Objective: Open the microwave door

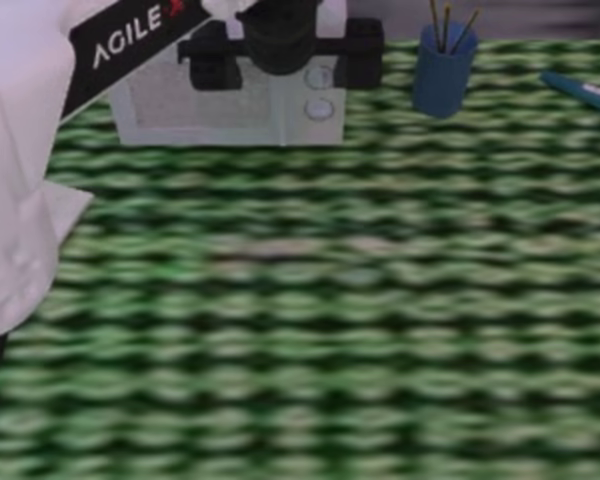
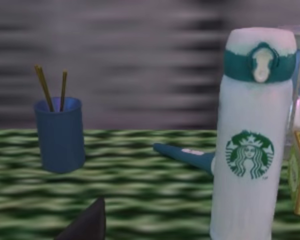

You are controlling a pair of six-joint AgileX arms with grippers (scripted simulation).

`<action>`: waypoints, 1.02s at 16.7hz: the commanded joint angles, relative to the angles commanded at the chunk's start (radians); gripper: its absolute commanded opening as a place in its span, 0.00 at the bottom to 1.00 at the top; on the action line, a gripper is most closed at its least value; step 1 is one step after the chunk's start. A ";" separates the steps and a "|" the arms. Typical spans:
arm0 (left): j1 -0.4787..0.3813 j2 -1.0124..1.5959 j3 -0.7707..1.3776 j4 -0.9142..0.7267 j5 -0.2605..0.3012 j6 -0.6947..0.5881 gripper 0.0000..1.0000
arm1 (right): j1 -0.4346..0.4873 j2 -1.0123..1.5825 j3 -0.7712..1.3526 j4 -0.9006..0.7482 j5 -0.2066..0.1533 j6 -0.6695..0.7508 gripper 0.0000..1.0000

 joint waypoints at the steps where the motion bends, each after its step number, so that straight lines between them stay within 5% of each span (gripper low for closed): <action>1: 0.000 0.000 0.000 0.000 0.000 0.000 0.62 | 0.000 0.000 0.000 0.000 0.000 0.000 1.00; 9: 0.000 0.000 0.000 0.000 0.000 0.000 0.02 | 0.000 0.000 0.000 0.000 0.000 0.000 1.00; 17: 0.000 0.000 0.000 0.000 0.000 0.000 0.00 | 0.000 0.000 0.000 0.000 0.000 0.000 1.00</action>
